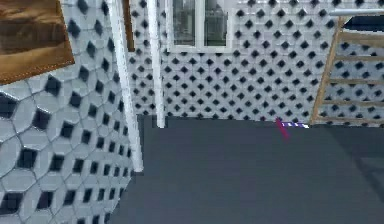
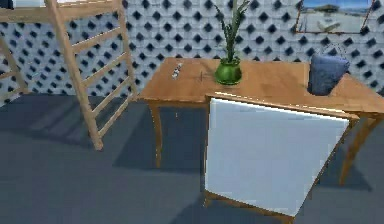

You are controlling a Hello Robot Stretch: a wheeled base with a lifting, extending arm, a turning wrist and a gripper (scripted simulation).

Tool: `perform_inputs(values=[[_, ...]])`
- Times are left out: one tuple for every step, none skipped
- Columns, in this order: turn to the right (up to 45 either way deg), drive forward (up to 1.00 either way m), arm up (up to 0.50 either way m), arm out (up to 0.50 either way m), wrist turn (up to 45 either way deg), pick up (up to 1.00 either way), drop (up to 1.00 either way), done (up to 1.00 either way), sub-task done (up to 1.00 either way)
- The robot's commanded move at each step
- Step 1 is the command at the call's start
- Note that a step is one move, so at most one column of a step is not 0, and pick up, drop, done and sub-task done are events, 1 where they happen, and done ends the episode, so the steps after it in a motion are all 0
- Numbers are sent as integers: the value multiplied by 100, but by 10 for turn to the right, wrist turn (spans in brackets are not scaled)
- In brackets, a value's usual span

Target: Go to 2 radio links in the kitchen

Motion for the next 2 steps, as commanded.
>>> perform_inputs(values=[[180,0,0,0,0,0,0,0,0],[0,20,0,0,0,0,0,0,0]])
